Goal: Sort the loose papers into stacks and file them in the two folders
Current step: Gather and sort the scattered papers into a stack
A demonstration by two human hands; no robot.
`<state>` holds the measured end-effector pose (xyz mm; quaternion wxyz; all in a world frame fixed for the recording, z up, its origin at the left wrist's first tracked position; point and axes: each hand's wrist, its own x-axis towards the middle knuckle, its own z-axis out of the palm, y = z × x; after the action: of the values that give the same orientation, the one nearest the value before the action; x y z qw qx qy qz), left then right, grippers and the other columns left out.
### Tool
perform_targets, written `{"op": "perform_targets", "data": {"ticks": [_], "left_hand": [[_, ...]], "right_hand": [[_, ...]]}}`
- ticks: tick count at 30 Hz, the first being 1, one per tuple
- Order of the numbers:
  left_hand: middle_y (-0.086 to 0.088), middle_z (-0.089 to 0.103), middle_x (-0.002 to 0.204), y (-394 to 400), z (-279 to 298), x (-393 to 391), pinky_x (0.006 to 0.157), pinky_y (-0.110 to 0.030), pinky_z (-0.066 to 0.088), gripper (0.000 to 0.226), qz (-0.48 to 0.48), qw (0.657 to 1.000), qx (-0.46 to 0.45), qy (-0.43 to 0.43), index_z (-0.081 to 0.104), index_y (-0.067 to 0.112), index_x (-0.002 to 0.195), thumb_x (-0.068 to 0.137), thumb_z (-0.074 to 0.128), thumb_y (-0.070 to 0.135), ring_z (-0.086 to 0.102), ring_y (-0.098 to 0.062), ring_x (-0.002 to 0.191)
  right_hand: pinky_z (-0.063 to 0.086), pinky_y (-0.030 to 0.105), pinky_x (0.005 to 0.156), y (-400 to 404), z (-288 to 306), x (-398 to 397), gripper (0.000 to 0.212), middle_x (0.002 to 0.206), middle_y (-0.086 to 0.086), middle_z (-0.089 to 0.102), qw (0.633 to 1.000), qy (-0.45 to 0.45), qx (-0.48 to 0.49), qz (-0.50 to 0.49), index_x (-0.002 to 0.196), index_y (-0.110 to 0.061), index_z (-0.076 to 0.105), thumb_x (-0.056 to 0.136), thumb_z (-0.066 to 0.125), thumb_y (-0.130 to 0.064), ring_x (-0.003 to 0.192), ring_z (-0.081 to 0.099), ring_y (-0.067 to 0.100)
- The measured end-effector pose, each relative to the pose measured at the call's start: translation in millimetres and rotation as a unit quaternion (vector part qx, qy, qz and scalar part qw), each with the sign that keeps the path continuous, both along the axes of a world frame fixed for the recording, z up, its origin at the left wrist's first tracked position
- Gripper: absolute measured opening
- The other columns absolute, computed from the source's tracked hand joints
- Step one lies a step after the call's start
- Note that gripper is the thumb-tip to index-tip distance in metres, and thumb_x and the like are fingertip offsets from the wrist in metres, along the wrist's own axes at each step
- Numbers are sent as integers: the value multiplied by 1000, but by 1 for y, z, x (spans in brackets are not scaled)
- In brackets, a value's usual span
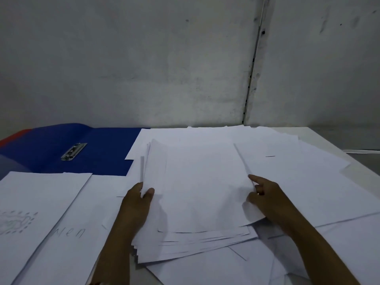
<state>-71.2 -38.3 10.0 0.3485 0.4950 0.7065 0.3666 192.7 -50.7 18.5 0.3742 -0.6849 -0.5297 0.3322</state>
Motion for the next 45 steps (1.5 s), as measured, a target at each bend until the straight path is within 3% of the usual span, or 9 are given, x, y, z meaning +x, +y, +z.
{"op": "perform_targets", "data": {"ticks": [4,8,14,18,24,28,33,40,45], "left_hand": [[-7,55,123,-1,3,5,82,-31,42,45,-26,1000,6,-10,44,12,127,91,50,37,53,-23,103],[-2,49,103,-1,0,5,72,-27,39,48,-42,999,25,-4,39,8,130,88,60,18,47,-18,89],[-15,53,126,0,-1,5,89,-37,42,47,-49,997,54,4,38,8,133,90,55,15,47,-22,96],[-16,52,127,-3,3,6,95,-40,40,44,-48,996,78,-4,39,7,134,92,53,12,51,-30,107],[-18,46,135,-6,7,-1,104,-49,34,50,-31,993,92,-65,36,9,138,91,54,15,43,-40,122],[-16,44,139,-8,9,-8,107,-47,32,53,-9,989,98,-112,34,10,140,91,54,15,42,-38,125],[-13,43,141,-10,10,-10,107,-42,32,56,4,982,99,-160,32,12,142,91,55,16,42,-34,126],[-16,42,140,-12,10,1,105,-45,32,53,-29,989,71,-123,32,10,141,92,52,15,40,-37,126],[-18,44,138,-10,10,1,106,-51,32,51,-29,995,40,-82,33,9,139,92,52,16,41,-41,124]], "right_hand": [[39,12,57,3,-10,-12,49,86,1,57,997,-65,16,45,133,-16,50,86,56,-5,69,51,13],[36,17,79,1,-18,-18,34,98,-5,54,995,-82,44,36,118,-16,61,85,62,-12,96,56,15],[36,35,99,-23,-13,12,39,131,8,50,971,-175,49,-153,124,-16,57,86,60,-27,121,44,26],[18,46,113,-55,-12,40,73,154,11,20,930,-254,-86,-251,145,-15,25,87,52,-50,142,14,30],[-5,50,114,-68,-24,66,96,157,9,10,917,-190,-159,-314,149,-14,2,81,47,-65,146,0,26],[-8,51,113,-59,-17,73,98,157,3,12,932,-152,-152,-292,149,-19,0,80,57,-58,146,-2,24],[7,46,114,-51,-14,80,94,129,6,54,935,-123,-71,-324,147,-26,14,74,73,-34,133,33,26],[31,36,97,-36,-21,79,43,118,12,62,949,-155,-13,-276,126,-21,56,86,49,-8,113,52,30],[33,32,105,-39,-17,84,40,137,14,49,927,-12,101,-362,125,-8,56,90,39,3,125,45,30]]}}
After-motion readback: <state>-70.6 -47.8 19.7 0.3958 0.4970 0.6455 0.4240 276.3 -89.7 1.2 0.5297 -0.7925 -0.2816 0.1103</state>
